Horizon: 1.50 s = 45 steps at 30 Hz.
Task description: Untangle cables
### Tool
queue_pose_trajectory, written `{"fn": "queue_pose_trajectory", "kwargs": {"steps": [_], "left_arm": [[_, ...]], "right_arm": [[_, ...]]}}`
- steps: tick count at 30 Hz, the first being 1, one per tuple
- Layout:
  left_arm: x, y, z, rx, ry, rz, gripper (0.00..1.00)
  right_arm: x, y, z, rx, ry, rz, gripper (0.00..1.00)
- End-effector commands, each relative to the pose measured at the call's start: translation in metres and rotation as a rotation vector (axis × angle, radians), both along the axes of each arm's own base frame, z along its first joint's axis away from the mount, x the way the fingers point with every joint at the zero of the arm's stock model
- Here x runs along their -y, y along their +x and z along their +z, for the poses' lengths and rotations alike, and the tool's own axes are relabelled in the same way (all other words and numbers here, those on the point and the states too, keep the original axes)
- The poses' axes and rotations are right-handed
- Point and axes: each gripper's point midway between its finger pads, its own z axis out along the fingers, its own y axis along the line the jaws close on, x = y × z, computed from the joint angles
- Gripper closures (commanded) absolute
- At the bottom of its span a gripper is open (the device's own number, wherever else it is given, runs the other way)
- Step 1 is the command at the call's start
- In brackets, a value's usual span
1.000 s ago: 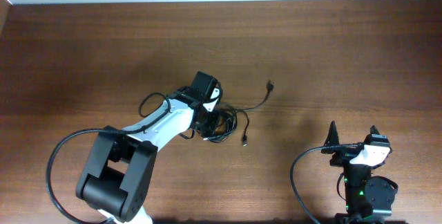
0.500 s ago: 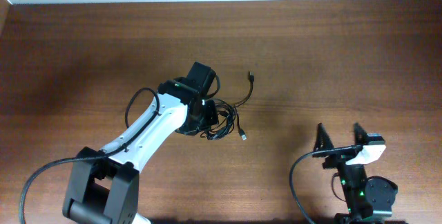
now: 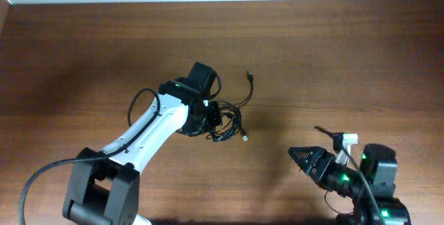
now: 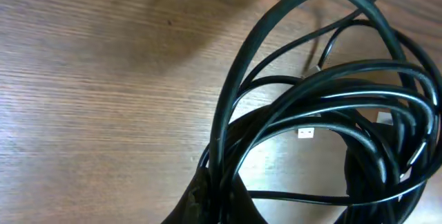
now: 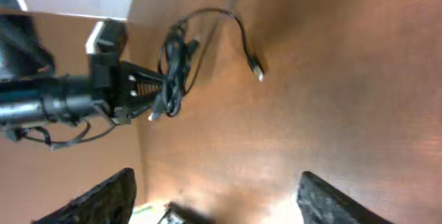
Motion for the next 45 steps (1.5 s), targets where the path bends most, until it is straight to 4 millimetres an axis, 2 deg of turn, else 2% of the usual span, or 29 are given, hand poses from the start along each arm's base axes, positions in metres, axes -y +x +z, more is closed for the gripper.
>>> {"fn": "queue_pose_trajectory", "kwargs": {"steps": [1,3,6,7,8,10,11,13,14,15,16,18,19,20,21,23,24,26,27,28,29,30,31,32,35,36,40,42,45], "left_arm": [[0.021,-0.003,0.018,-0.006,-0.123,-0.039,1.0],[0.034,-0.007,0.024,-0.026,-0.207,-0.057,1.0],[0.06,-0.015,0.04,-0.07,-0.376,-0.099,1.0],[0.08,-0.025,0.058,-0.07,-0.534,-0.224,1.0],[0.083,-0.028,0.062,-0.064,-0.567,-0.263,1.0],[0.089,-0.033,0.07,-0.054,-0.625,-0.324,1.0],[0.093,-0.037,0.076,-0.04,-0.675,-0.379,1.0],[0.096,-0.04,0.078,-0.008,-0.69,-0.444,1.0],[0.096,-0.042,0.079,0.014,-0.691,-0.481,1.0],[0.097,-0.042,0.078,0.036,-0.692,-0.512,1.0],[0.094,-0.039,0.074,0.055,-0.663,-0.523,1.0],[0.073,-0.021,0.049,0.108,-0.447,-0.493,1.0],[0.055,-0.007,0.036,0.12,-0.313,-0.415,1.0],[0.038,0.006,0.028,0.106,-0.219,-0.261,1.0],[0.029,0.018,0.026,0.099,-0.191,-0.114,1.0],[0.029,0.029,0.031,0.058,-0.245,0.084,0.98],[0.028,0.038,0.034,0.081,-0.272,0.102,1.0],[0.033,0.037,0.039,0.111,-0.313,-0.011,1.0],[0.038,0.035,0.043,0.135,-0.343,-0.088,1.0],[0.045,0.033,0.049,0.157,-0.397,-0.175,1.0],[0.052,0.028,0.056,0.175,-0.459,-0.259,1.0],[0.057,0.023,0.06,0.205,-0.496,-0.349,1.0],[0.058,0.022,0.061,0.228,-0.495,-0.402,1.0],[0.057,0.022,0.06,0.233,-0.49,-0.409,1.0],[0.05,0.027,0.054,0.246,-0.428,-0.396,1.0],[0.049,0.028,0.053,0.247,-0.421,-0.394,1.0],[0.043,0.032,0.049,0.247,-0.377,-0.365,1.0],[0.043,0.032,0.049,0.167,-0.395,-0.205,1.0],[0.043,0.031,0.048,0.072,-0.413,-0.024,1.0]], "right_arm": [[-0.009,-0.002,-0.003,-0.068,0.051,0.051,0.37],[-0.015,-0.002,-0.003,-0.096,0.073,0.066,0.39],[-0.046,0.021,0.035,0.093,0.1,0.115,0.39],[-0.058,0.027,0.042,0.15,0.088,0.13,0.39],[-0.066,0.031,0.047,0.193,0.085,0.149,0.39],[-0.078,0.04,0.046,0.224,0.069,0.154,0.46],[-0.086,0.046,0.035,0.189,0.063,0.147,0.46],[-0.093,0.055,0.026,0.178,0.06,0.157,0.63],[-0.095,0.061,0.018,0.167,0.057,0.158,0.75],[-0.099,0.063,0.014,0.157,0.062,0.171,0.93],[-0.102,0.061,0.01,0.138,0.069,0.193,0.96],[-0.108,0.051,0.014,0.178,0.081,0.282,0.96],[-0.115,0.04,0.021,0.238,0.095,0.383,0.96],[-0.121,0.025,0.026,0.296,0.112,0.496,0.96],[-0.124,0.015,0.029,0.322,0.132,0.562,0.96],[-0.126,0.009,0.032,0.327,0.152,0.6,0.96],[-0.125,0.011,0.031,0.327,0.144,0.589,0.77],[-0.122,0.019,0.024,0.317,0.106,0.538,0.72],[-0.117,0.028,0.013,0.284,0.053,0.476,0.72],[-0.109,0.034,-0.001,0.227,0.001,0.415,0.73],[-0.107,0.034,-0.007,0.206,-0.018,0.4,0.76],[-0.107,0.035,-0.005,0.218,-0.015,0.399,0.72],[-0.108,0.04,0.002,0.252,-0.009,0.389,0.62],[-0.109,0.044,0.009,0.269,0.002,0.382,0.56],[-0.114,0.056,0.034,0.325,0.014,0.373,0.55],[-0.111,0.066,0.042,0.298,-0.004,0.323,0.55],[-0.105,0.086,0.067,0.239,-0.02,0.207,0.69],[-0.111,0.082,0.061,0.175,-0.02,0.174,0.72],[-0.114,0.076,0.04,0.09,-0.095,0.09,0.65]]}}
